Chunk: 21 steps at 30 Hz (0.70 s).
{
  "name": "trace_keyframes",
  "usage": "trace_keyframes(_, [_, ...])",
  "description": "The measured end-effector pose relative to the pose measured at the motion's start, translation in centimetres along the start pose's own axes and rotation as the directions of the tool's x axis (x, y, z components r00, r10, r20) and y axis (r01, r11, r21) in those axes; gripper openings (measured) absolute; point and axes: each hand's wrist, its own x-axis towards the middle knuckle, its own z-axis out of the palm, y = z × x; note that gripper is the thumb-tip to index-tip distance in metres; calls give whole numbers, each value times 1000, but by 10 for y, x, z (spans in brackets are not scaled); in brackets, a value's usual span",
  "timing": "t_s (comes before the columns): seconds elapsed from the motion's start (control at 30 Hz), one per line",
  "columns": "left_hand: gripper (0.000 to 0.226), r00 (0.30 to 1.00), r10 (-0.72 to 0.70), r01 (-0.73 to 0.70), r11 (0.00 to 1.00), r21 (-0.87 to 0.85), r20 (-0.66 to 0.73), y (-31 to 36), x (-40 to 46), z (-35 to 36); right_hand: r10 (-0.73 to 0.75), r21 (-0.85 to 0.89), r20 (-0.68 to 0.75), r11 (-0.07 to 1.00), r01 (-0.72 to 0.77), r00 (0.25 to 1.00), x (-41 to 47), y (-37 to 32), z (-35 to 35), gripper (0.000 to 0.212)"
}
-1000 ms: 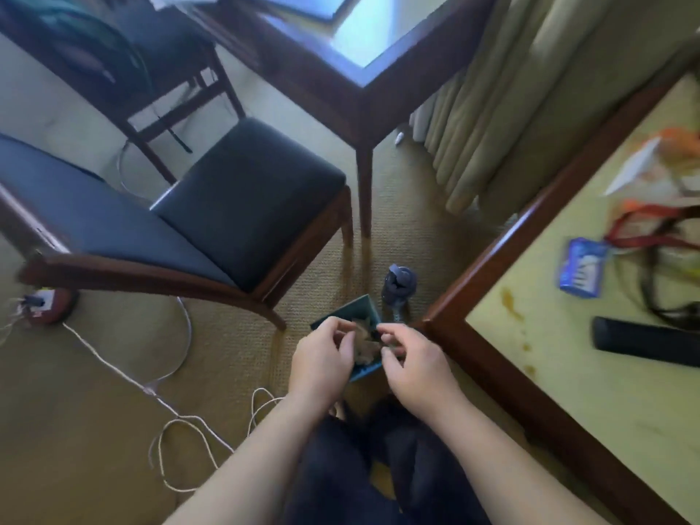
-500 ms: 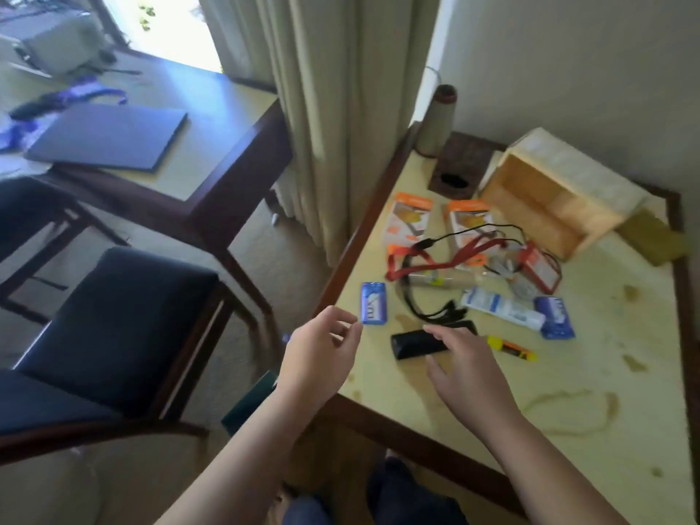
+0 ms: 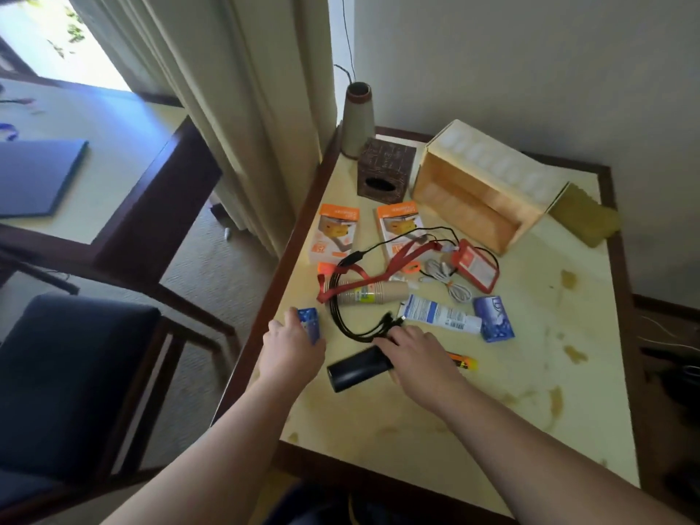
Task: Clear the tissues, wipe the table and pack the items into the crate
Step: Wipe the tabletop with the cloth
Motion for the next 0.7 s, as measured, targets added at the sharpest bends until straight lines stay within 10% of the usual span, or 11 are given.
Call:
trace_keyframes(0.43, [61,967,94,-164,940,-298,-235,6,2,-50,11,163,-53,987,-2,999,-14,53,-47,48])
trace_keyframes(0.7, [61,854,459,-499,856,-135,-247,92,58,-79,491,379,-238,842,-385,838,11,103,-79,49])
